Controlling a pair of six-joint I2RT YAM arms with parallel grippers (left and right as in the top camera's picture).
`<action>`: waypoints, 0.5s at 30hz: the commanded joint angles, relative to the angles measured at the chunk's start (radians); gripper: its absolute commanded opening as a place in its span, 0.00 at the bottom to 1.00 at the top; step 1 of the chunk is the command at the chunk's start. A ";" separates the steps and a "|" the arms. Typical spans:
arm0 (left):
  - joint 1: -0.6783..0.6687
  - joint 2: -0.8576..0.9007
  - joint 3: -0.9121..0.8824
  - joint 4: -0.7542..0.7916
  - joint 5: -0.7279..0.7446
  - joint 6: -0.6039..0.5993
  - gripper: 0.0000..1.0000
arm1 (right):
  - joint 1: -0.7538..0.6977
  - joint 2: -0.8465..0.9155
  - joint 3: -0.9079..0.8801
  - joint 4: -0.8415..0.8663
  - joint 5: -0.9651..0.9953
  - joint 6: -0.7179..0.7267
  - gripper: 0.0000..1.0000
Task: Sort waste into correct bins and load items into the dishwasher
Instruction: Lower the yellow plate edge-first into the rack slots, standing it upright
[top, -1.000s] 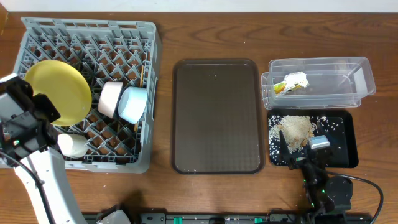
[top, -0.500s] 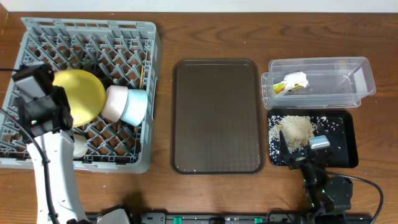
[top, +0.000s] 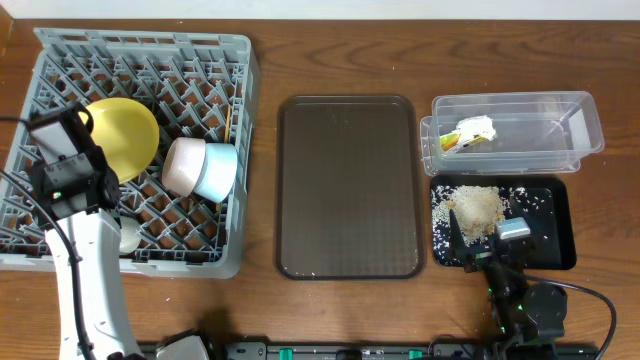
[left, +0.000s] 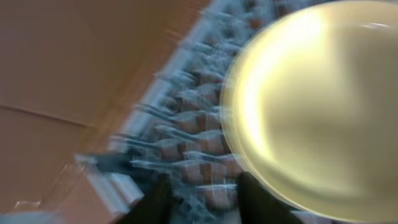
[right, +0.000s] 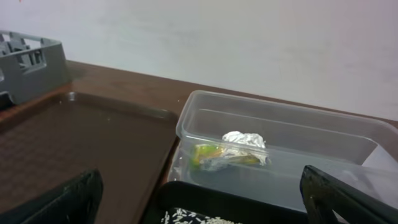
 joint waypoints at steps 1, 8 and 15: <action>0.000 -0.008 0.004 -0.029 0.449 -0.140 0.44 | -0.006 -0.005 -0.002 -0.002 0.003 0.001 0.99; -0.148 -0.005 0.004 -0.077 0.370 0.019 0.45 | -0.006 -0.005 -0.002 -0.002 0.003 0.001 0.99; -0.200 0.048 0.004 -0.073 0.195 0.108 0.44 | -0.006 -0.005 -0.002 -0.002 0.003 0.001 0.99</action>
